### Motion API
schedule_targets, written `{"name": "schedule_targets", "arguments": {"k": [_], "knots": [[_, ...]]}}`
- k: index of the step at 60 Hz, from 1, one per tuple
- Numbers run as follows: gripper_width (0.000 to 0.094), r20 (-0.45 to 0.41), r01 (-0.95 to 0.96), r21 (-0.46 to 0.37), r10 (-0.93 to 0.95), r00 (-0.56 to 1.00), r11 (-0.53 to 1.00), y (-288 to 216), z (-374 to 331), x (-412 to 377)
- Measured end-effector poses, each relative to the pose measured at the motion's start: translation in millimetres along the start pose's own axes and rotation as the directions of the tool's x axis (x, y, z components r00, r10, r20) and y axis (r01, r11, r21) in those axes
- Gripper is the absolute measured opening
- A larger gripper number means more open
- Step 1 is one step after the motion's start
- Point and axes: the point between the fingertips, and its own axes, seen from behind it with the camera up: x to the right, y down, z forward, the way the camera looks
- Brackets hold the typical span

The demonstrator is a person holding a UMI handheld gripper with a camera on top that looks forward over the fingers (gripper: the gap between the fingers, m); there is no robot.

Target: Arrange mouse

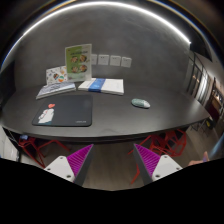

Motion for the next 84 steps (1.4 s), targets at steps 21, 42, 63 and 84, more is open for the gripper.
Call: {"name": "schedule_targets", "arguments": {"k": [21, 42, 63, 84], "knots": [[0.0824, -0.077, -0.120, 0.015, 0.121, 0.990, 0.993, -38, 116, 64], [0.0840, 0.026, -0.276, 0.054, 0.275, 0.961, 0.960, -110, 246, 125], [0.0830, 0.027, -0.265, 0.010, 0.265, 0.964, 0.964, -149, 307, 145], [0.0835, -0.006, -0.189, 0.004, 0.189, 0.982, 0.982, -182, 360, 170]]}}
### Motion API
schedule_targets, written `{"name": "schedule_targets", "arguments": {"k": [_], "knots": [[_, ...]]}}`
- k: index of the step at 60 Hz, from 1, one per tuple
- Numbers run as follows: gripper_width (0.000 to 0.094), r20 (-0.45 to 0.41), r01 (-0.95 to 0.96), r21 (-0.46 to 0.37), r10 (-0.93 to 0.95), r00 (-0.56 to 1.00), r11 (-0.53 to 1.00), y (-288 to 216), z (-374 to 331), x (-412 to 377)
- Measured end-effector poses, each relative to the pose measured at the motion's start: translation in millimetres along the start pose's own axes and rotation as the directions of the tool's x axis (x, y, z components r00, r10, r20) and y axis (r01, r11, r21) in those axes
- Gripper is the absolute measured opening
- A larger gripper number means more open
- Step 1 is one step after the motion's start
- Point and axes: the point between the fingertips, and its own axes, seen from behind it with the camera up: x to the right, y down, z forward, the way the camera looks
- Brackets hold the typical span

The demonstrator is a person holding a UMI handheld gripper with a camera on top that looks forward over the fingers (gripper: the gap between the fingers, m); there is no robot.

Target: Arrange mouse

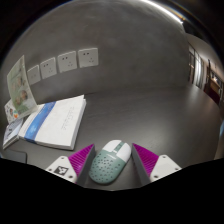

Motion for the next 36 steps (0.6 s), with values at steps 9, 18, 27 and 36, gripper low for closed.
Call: {"name": "schedule_targets", "arguments": {"k": [9, 18, 27, 36], "knots": [[0.0518, 0.013, -0.003, 0.012, 0.003, 1.000, 1.000, 2, -3, 1], [0.0447, 0.025, 0.021, 0.017, -0.022, 0.999, 1.000, 2, -15, 6], [0.0447, 0.032, 0.005, 0.130, -0.009, 0.999, 0.991, -37, -68, -19], [0.0445, 0.106, 0.030, 0.254, -0.059, 0.993, 0.967, -78, -158, -108]]}}
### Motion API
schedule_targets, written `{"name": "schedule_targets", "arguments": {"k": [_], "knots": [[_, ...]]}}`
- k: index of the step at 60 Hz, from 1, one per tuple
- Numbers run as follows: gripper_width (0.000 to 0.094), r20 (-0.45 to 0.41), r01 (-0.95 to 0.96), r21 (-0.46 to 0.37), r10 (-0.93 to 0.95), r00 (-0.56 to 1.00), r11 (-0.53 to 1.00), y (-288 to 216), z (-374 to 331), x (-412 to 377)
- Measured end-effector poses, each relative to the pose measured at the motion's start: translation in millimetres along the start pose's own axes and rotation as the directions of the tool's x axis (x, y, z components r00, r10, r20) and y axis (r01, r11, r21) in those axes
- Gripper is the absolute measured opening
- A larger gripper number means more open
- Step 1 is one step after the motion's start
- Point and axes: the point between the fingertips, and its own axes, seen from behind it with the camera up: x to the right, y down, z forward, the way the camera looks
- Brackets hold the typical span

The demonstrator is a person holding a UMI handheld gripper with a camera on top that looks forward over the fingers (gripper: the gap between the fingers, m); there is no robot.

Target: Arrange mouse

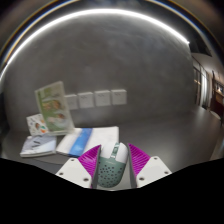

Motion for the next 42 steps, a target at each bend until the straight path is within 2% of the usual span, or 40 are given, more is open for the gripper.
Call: {"name": "schedule_targets", "arguments": {"k": [5, 10, 14, 19, 24, 30, 42], "knots": [[0.0443, 0.082, 0.014, 0.047, -0.018, 0.996, 0.999, -13, -28, -79], [0.0442, 0.157, 0.041, 0.049, -0.048, 0.986, 0.998, 6, -48, -166], [0.0441, 0.193, 0.087, 0.020, -0.089, 0.977, 0.996, 40, -56, -226], [0.0440, 0.198, 0.118, -0.065, -0.103, 0.975, 0.991, 103, -53, -281], [0.0441, 0.183, 0.142, -0.122, -0.118, 0.976, 0.982, 148, -47, -307], [0.0443, 0.162, 0.179, -0.152, -0.154, 0.975, 0.972, 176, -35, -313], [0.0450, 0.162, 0.217, -0.145, -0.193, 0.968, 0.965, 187, -25, -313]]}}
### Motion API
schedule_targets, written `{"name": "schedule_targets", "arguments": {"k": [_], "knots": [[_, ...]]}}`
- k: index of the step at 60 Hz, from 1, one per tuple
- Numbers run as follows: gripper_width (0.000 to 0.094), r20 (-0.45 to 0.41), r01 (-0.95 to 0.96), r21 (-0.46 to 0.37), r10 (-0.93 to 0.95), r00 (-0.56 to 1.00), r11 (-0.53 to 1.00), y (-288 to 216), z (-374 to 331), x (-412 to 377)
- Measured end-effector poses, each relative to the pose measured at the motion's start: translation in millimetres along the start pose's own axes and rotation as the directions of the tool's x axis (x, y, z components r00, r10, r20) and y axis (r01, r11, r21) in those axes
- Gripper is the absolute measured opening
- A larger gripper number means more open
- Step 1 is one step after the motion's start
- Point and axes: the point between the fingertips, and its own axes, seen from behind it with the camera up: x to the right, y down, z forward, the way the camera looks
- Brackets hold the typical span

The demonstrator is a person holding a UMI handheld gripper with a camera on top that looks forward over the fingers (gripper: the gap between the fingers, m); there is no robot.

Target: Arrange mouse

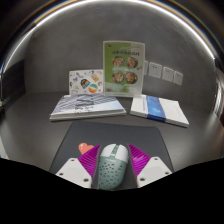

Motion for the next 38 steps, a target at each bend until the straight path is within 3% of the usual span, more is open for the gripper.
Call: {"name": "schedule_targets", "arguments": {"k": [1, 2, 5, 11, 13, 25, 38], "knots": [[0.0468, 0.000, 0.001, -0.002, -0.001, 1.000, 1.000, 1, 0, 0], [0.0543, -0.001, 0.000, -0.005, 0.000, 1.000, 1.000, 1, 1, 0], [0.0589, -0.012, -0.026, -0.014, 0.026, 1.000, 1.000, 2, 2, 3], [0.0867, -0.038, -0.073, -0.043, 0.072, 0.997, 0.996, 1, -8, 9], [0.0826, -0.040, -0.085, -0.021, 0.084, 0.996, 0.996, -6, -15, 10], [0.0827, 0.049, -0.082, 0.056, 0.079, 0.996, 0.995, -18, -104, -7], [0.0834, 0.247, -0.070, -0.036, 0.077, 0.966, 0.997, 51, -212, -68]]}}
